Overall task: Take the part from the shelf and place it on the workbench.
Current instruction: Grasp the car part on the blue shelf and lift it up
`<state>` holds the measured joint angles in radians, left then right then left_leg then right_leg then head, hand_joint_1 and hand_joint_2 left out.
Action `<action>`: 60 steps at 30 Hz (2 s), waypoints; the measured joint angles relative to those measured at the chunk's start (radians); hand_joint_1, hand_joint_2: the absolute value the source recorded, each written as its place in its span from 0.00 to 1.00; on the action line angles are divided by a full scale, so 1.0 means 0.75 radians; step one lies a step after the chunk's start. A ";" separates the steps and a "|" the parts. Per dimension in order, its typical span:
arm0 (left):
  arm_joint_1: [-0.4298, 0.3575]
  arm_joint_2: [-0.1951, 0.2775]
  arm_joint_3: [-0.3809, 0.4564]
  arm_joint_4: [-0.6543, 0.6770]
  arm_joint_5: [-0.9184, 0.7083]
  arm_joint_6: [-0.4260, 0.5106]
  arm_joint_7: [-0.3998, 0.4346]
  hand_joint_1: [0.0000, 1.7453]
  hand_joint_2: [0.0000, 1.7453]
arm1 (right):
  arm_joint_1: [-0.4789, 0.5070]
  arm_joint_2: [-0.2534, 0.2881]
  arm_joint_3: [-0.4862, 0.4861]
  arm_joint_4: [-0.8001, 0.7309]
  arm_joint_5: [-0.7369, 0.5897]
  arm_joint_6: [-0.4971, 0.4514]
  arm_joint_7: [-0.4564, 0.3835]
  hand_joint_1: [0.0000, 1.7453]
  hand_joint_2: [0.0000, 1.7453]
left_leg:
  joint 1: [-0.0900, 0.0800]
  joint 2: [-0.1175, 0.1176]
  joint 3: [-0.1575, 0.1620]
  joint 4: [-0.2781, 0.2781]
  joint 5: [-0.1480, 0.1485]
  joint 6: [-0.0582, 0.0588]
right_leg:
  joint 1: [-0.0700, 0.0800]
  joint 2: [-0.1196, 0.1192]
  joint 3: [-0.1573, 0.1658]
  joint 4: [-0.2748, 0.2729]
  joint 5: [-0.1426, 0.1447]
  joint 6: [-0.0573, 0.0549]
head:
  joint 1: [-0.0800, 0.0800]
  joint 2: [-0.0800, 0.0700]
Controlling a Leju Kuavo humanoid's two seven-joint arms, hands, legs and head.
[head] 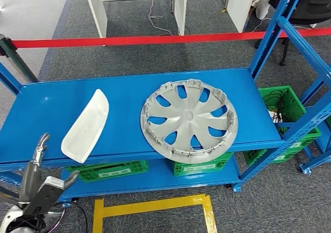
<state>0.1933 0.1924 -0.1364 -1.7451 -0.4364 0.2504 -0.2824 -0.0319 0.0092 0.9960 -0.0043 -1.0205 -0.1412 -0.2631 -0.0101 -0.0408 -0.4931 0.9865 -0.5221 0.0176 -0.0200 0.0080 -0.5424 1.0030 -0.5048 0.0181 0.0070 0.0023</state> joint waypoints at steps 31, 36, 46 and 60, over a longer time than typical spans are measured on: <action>-0.156 0.029 -0.100 0.317 -0.187 -0.052 0.132 0.00 1.00 | 0.003 -0.031 0.043 0.004 0.059 0.004 0.030 0.00 0.00 | 0.000 0.001 0.000 0.001 0.000 0.000 | 0.000 0.001 0.000 0.000 0.000 0.000 | 0.000 0.000; -0.193 0.062 -0.125 0.334 -0.282 -0.089 0.168 0.00 1.00 | 0.002 -0.036 0.044 0.004 0.066 0.002 0.031 0.00 0.00 | 0.000 0.001 0.000 0.001 0.000 0.000 | 0.000 0.001 0.000 0.000 0.000 0.000 | 0.000 0.000; -0.278 0.130 -0.162 0.343 -0.409 -0.143 0.213 0.70 1.00 | -0.001 -0.043 0.053 0.004 0.079 0.005 0.021 0.00 0.00 | 0.000 0.001 0.000 0.002 0.000 0.000 | 0.000 0.001 0.000 0.000 0.000 0.000 | 0.000 0.000; -0.294 0.142 -0.192 0.342 -0.416 -0.136 0.214 1.00 1.00 | -0.002 -0.047 0.075 0.004 0.087 0.003 0.013 0.00 0.00 | 0.000 0.001 -0.001 0.002 0.000 0.001 | 0.000 0.001 0.000 0.000 0.000 0.000 | 0.000 0.000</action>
<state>-0.0274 0.2992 -0.2803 -1.4884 -0.7481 0.1486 -0.1217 -0.0336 -0.0259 1.0521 -0.0011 -0.9550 -0.1391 -0.2532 -0.0101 -0.0400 -0.4935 0.9880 -0.5224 0.0180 -0.0200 0.0087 -0.5423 1.0031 -0.5048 0.0182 0.0069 0.0023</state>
